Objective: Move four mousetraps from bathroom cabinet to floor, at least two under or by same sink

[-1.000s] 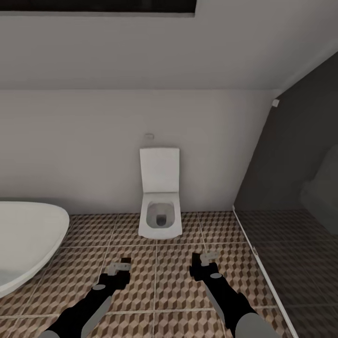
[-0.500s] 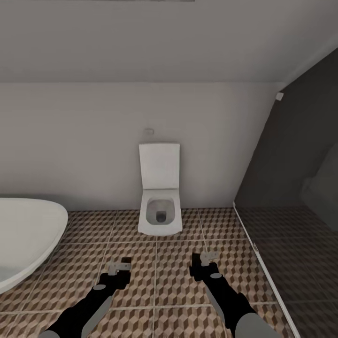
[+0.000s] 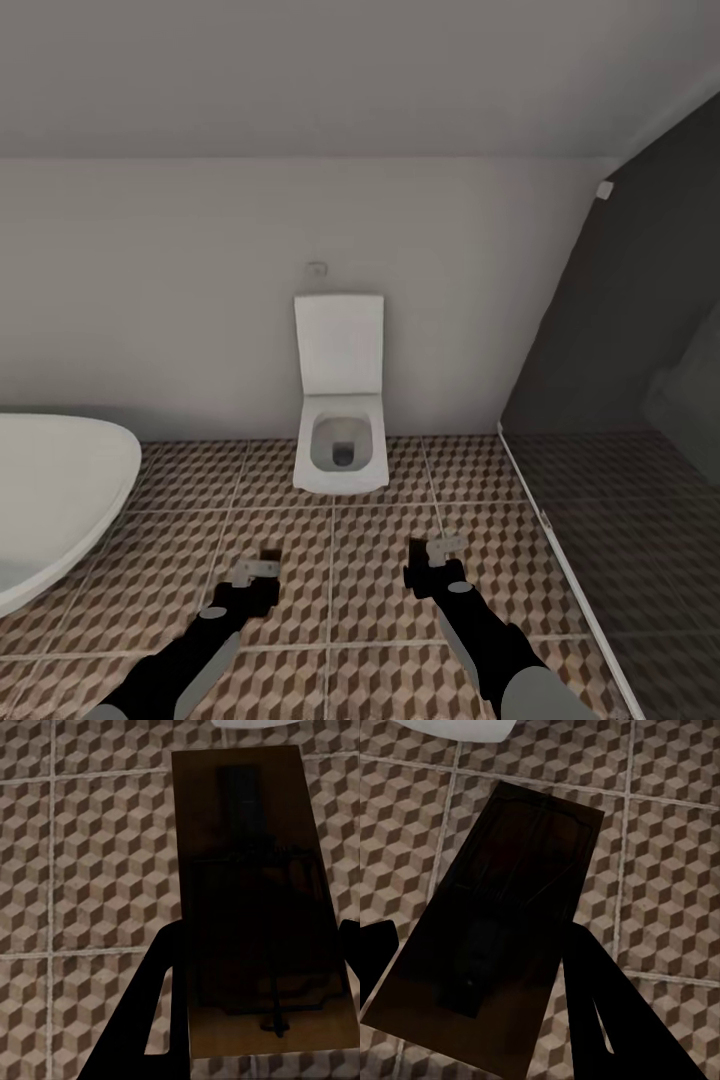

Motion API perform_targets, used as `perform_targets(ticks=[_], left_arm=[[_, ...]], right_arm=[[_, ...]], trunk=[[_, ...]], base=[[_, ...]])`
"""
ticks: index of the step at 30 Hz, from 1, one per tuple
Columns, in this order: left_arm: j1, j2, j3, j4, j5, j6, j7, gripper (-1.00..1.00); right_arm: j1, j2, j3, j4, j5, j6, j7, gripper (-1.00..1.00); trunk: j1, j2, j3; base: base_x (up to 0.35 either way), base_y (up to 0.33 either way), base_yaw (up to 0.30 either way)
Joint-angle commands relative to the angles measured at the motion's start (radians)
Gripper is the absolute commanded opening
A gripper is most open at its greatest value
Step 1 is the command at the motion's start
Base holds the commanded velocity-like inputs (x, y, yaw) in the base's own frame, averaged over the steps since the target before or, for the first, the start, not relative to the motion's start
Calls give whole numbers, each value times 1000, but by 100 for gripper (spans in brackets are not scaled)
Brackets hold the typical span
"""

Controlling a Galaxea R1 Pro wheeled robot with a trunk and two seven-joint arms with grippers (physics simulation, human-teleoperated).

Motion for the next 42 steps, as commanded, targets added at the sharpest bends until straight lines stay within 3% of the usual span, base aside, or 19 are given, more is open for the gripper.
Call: perform_targets(ticks=[1, 42], left_arm=[[-1, 2, -13, -3, 7, 3, 11, -100], [-1, -1, -36, -3, 7, 2, 11, -100]], right_arm=[[0, 0, 5, -2, 3, 8, -9, -100], [0, 0, 6, -2, 3, 8, -9, -100]], trunk=[[4, -8, -6], [161, -295, -201]], base=[[0, 0, 0], [0, 0, 0]])
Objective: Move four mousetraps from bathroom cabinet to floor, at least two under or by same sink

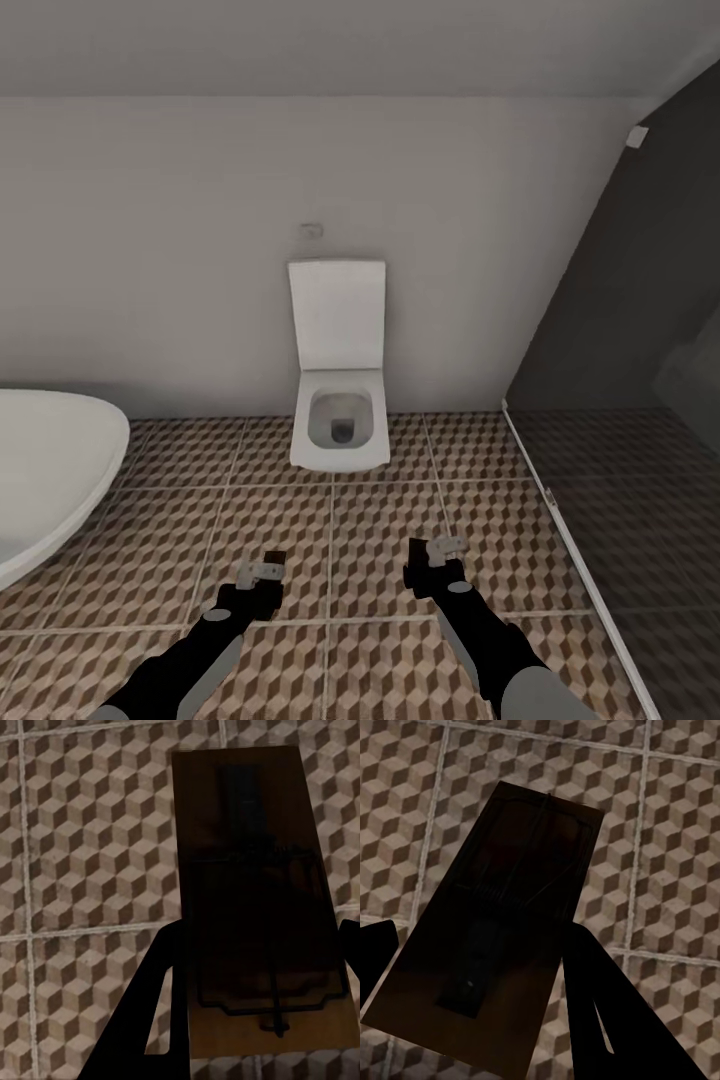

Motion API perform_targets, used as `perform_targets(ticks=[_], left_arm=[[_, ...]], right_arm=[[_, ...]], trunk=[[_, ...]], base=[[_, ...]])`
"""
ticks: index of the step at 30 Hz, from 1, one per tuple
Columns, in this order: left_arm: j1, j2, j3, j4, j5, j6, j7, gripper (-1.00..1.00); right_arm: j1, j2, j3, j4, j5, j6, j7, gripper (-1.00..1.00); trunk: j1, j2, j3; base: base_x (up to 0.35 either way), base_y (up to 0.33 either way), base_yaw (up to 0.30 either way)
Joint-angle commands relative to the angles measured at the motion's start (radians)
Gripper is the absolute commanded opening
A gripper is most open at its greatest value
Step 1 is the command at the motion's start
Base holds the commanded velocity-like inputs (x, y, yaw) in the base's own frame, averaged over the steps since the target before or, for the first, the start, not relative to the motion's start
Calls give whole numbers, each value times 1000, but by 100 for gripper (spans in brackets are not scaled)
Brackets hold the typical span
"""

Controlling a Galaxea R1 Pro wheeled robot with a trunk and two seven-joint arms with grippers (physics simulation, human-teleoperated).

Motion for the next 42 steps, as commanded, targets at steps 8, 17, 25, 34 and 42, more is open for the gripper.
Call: perform_targets(ticks=[8, 17, 25, 34, 42], left_arm=[[-1, 2, -7, -3, 7, 3, 11, -100], [-1, 2, -9, -3, 7, 3, 11, -100], [-1, -2, -9, -3, 7, 3, 11, -100], [-1, -6, -9, -3, 7, 3, 11, -100], [-1, -6, -9, -1, 7, 3, 11, -100]], right_arm=[[0, 0, 5, -2, 3, 7, -9, -100], [0, 0, 5, -2, 3, 7, -9, -100], [0, 1, 6, -2, 3, 7, -9, -100], [0, 1, 6, -2, 3, 7, -9, -100], [0, 1, 6, -2, 3, 7, -9, -100]], trunk=[[31, -57, -39], [65, -120, -82], [96, -176, -120], [130, -239, -162], [161, -295, -200]], base=[[0, 0, 0], [0, 0, 0], [0, 0, 0], [0, 0, 0], [0, 0, 0]])
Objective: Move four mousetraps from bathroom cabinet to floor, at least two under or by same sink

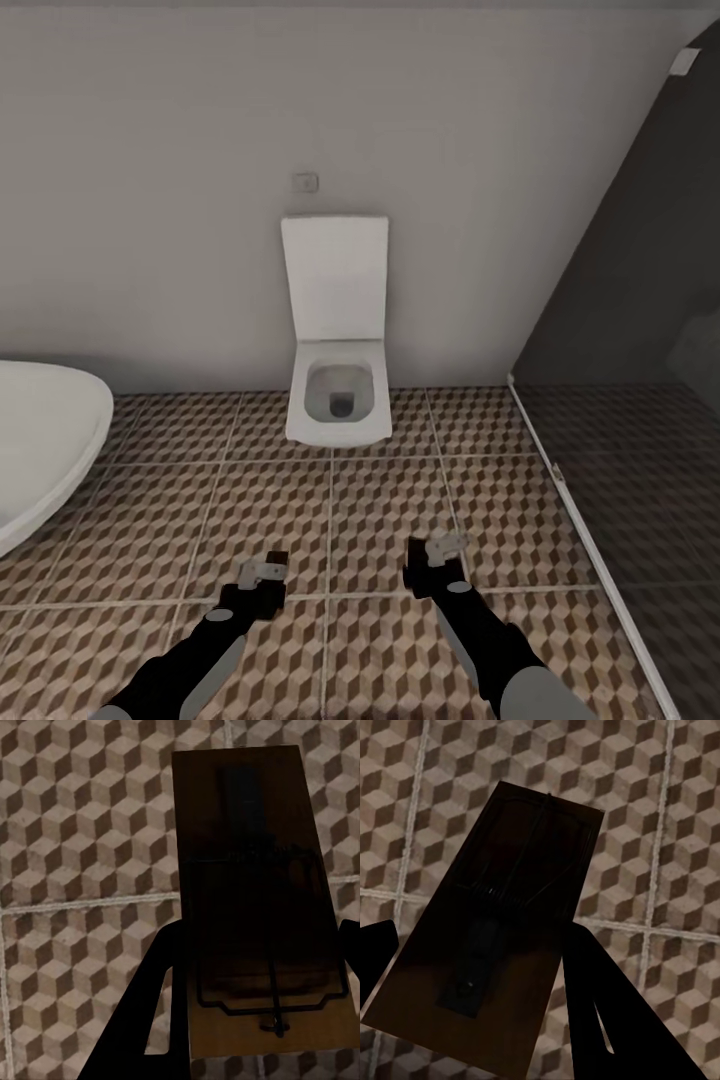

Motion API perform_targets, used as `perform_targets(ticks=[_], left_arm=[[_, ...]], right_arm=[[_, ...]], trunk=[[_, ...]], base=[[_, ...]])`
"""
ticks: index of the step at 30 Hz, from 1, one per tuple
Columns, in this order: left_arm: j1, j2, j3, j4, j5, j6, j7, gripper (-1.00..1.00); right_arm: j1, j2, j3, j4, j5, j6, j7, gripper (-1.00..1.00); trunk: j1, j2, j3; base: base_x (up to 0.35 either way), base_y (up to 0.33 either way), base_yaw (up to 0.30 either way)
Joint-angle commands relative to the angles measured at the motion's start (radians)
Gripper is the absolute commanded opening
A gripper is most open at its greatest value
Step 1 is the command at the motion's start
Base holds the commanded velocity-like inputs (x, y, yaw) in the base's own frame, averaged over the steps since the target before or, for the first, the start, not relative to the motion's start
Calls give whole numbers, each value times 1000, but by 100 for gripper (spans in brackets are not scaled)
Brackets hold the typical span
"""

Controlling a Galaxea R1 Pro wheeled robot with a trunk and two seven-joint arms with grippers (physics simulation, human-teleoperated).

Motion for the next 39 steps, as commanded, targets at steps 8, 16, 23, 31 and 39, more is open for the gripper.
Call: perform_targets(ticks=[8, 16, 23, 31, 39], left_arm=[[-1, 2, -7, -2, 7, 3, 11, -100], [-1, 2, -7, -2, 8, 3, 11, -100], [-1, 2, -7, -2, 7, 3, 11, -100], [-1, 2, -7, -2, 7, 3, 11, -100], [-1, 2, -7, -3, 7, 3, 11, -100]], right_arm=[[0, 0, 5, -2, 3, 7, -9, -100], [0, 0, 5, -2, 3, 7, -9, -100], [0, 0, 5, -2, 3, 7, -9, -100], [0, 0, 5, -2, 3, 7, -9, -100], [0, 0, 5, -2, 3, 7, -9, -100]], trunk=[[31, -57, -39], [61, -113, -77], [88, -162, -110], [119, -218, -148], [150, -274, -186]], base=[[0, 0, 0], [0, 0, 0], [0, 0, 0], [0, 0, 0], [0, 0, 0]])
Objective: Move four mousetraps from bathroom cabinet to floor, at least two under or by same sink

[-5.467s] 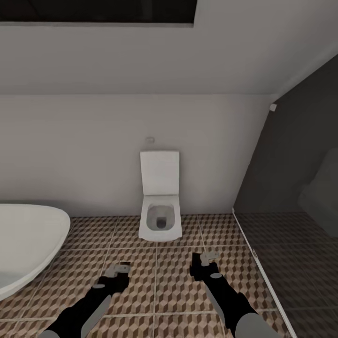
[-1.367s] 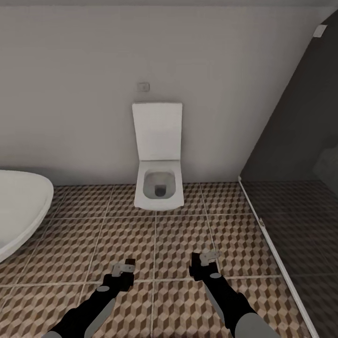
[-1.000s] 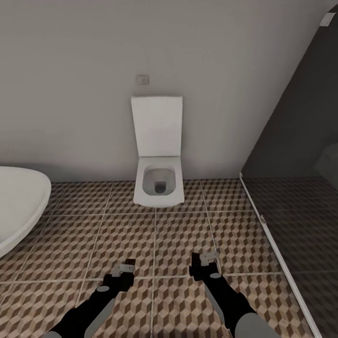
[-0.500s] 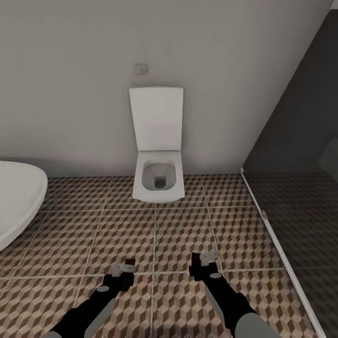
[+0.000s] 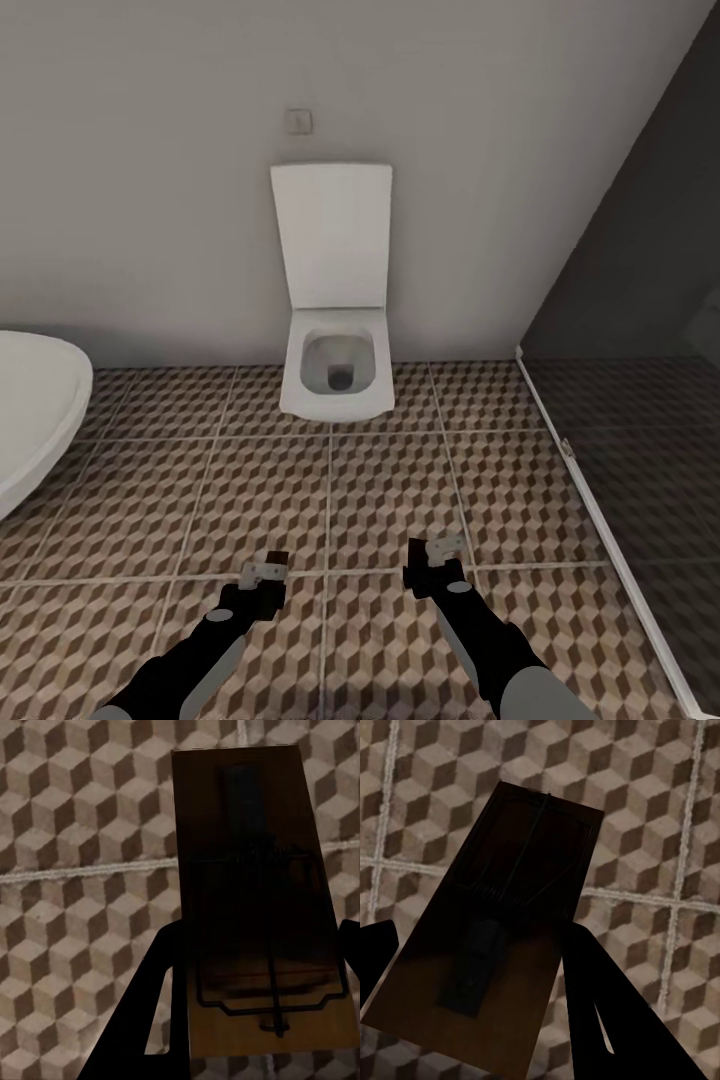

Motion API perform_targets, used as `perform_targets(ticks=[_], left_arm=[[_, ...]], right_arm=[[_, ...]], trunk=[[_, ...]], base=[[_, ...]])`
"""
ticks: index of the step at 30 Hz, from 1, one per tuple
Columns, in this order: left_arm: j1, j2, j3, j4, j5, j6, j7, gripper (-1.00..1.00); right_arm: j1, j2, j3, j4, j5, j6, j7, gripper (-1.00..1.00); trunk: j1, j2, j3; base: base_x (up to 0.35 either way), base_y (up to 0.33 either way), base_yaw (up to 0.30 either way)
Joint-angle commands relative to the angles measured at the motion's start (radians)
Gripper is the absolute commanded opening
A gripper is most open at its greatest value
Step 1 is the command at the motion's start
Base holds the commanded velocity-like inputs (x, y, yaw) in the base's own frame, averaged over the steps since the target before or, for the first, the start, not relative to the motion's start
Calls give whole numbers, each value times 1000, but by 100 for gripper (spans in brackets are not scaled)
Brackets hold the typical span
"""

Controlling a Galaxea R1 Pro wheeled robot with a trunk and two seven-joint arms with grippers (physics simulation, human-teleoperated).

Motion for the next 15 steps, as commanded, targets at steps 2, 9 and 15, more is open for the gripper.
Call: perform_targets(ticks=[2, 9, 15], left_arm=[[-1, -1, -7, -2, 8, 3, 11, -100], [-1, -9, -10, -32, 7, -47, 11, -100], [-1, 19, -12, -103, 6, -132, 12, -100]], right_arm=[[0, 0, 5, -2, 3, 7, -9, -100], [0, 0, 6, -2, 3, 7, -9, -100], [0, -3, 6, -2, 3, -56, -7, -100]], trunk=[[8, -15, -10], [31, -57, -37], [31, -57, -38]], base=[[0, 0, 0], [0, 0, 0], [0, 0, 0]])
